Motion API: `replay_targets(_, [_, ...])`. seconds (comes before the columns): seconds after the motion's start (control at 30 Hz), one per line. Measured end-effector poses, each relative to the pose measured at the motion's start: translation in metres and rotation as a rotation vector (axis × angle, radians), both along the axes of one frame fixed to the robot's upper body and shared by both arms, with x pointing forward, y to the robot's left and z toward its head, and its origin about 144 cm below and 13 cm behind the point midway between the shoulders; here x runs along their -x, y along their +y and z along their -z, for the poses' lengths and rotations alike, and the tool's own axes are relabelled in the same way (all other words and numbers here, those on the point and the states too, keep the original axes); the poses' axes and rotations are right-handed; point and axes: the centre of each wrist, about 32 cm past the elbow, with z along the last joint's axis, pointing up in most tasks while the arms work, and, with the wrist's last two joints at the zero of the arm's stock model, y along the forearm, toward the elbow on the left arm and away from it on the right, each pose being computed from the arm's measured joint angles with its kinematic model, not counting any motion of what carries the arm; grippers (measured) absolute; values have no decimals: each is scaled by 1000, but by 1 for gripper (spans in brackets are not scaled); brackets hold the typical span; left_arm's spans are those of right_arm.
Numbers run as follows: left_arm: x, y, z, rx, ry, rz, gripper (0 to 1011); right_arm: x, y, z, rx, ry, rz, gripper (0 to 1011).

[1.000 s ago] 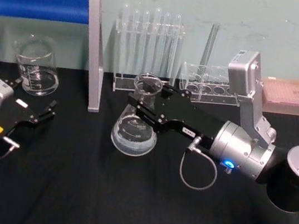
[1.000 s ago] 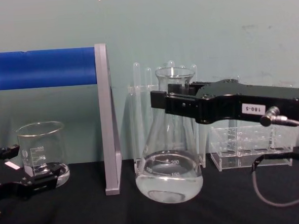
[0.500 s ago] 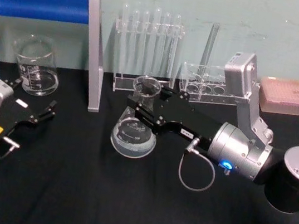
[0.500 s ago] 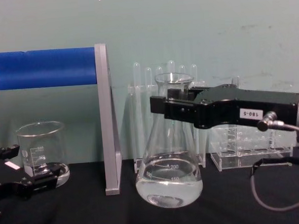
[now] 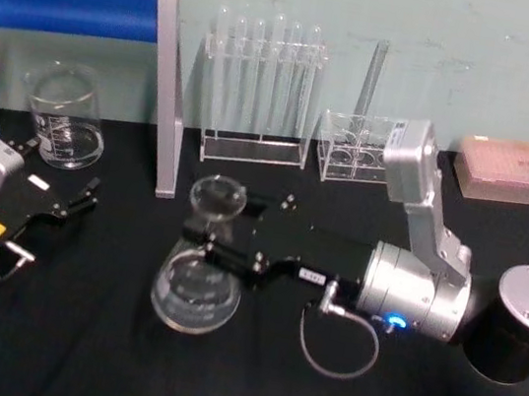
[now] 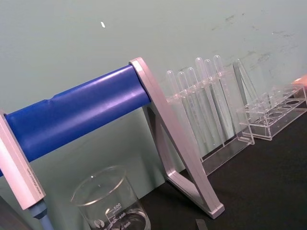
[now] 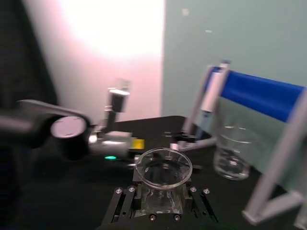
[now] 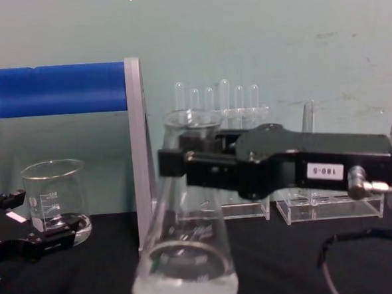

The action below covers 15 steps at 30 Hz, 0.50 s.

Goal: Grasp the erlenmeyer flask with one hand, shake it three times, then place it back.

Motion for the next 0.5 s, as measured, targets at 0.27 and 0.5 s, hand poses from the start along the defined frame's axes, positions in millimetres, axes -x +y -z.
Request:
replay_targets(0.27, [0, 0, 0, 0, 0, 0, 1001, 5, 3, 1, 13, 2, -145, 449])
replay_targets(0.5, [0, 0, 0, 0, 0, 0, 1001, 7, 2, -1, 26, 0, -217, 449])
